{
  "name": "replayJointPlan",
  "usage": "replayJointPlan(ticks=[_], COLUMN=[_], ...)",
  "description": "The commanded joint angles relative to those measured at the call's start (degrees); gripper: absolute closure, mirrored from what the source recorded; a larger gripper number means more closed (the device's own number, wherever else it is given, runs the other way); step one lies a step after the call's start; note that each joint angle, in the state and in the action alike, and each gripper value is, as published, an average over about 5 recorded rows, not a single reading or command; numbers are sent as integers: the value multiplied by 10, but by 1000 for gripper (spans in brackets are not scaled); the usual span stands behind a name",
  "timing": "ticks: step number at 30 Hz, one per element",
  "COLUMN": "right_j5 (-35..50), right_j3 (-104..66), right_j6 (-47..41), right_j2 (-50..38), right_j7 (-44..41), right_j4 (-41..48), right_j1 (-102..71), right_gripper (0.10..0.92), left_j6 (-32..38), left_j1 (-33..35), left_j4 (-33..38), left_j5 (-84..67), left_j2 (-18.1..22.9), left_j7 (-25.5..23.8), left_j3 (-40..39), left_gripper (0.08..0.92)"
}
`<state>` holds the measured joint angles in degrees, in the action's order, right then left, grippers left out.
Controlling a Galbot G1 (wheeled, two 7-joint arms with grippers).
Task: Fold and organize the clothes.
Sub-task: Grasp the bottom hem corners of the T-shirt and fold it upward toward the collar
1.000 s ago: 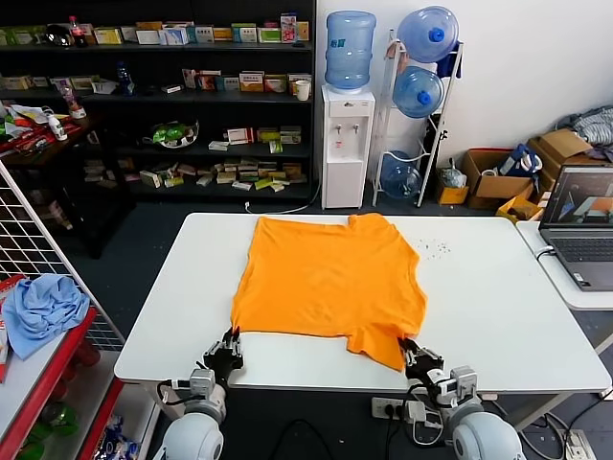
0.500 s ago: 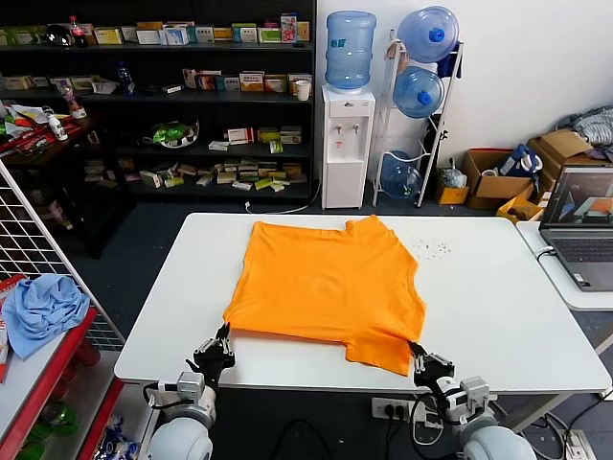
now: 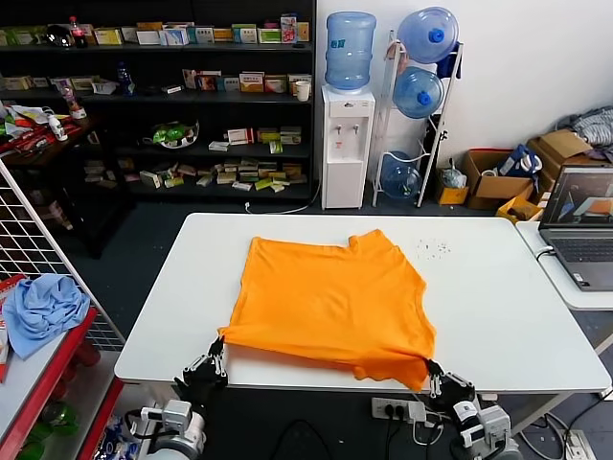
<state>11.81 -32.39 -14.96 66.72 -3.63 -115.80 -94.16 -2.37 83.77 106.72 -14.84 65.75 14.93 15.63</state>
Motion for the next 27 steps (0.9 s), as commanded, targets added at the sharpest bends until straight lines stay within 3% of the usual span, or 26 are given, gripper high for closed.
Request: replayJointPlan(ticks=[1, 15, 27], right_j5=[-12, 24, 69], right_j3=[5, 76, 127], right_j6=[37, 49, 0], right_j2=[-9, -32, -50], right_j7=[14, 33, 43], right_j4=[0, 199, 276], right_j1=[17, 256, 345], right_gripper=[902, 902, 902], left_j6=[19, 17, 0], left_j1=[-14, -207, -264], left_j4=[-2, -192, -224], left_j5=[38, -2, -7], left_j2=[13, 9, -5], left_j7=[-1, 7, 8], left_j3=[-9, -65, -119], left_gripper=[898, 898, 898])
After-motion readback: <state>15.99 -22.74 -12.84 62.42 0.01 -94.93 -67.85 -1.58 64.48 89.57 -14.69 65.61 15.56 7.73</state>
